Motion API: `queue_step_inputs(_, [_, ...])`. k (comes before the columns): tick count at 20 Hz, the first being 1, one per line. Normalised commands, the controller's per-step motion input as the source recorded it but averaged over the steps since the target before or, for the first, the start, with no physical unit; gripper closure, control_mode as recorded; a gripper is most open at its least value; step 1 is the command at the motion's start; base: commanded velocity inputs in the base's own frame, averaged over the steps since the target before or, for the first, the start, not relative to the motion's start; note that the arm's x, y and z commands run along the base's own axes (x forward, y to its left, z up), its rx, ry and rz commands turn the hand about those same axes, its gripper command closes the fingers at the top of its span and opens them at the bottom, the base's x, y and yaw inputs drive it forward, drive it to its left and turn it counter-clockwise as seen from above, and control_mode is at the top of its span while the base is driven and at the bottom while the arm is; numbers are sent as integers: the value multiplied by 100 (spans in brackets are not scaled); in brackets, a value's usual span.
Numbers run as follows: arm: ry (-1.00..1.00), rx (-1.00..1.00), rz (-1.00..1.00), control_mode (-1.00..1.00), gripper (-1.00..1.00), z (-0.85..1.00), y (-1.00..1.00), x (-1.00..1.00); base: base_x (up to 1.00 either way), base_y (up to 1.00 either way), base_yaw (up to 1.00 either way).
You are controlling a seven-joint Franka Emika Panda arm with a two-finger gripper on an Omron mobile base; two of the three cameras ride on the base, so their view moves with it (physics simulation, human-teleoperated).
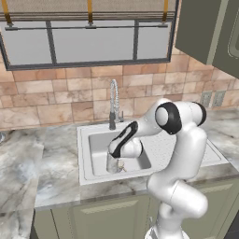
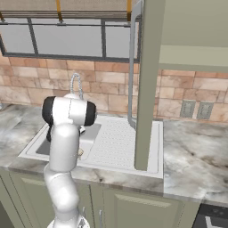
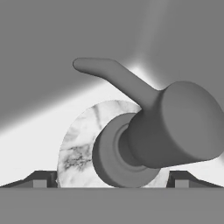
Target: Pick up the dish brush and soap dispenser from the sink, and place them back in the cabinet, and close the cabinet doors.
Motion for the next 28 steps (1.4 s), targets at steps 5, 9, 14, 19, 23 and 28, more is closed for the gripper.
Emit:
queue_step_inputs(5, [0,0,0,-100,100,0,0,0,0,0,0])
queue_step_inputs(9, [0,0,0,-100,100,0,0,0,0,0,0])
queue_step_inputs(14, [0,0,0,-100,100,0,0,0,0,0,0])
queue_step_inputs(19, [0,0,0,-100,100,9,0,0,0,0,0])
queue_step_inputs(23, [0,0,0,-100,100,21,0,0,0,0,0])
queue_step_inputs(28, [0,0,0,-100,100,29,0,0,0,0,0])
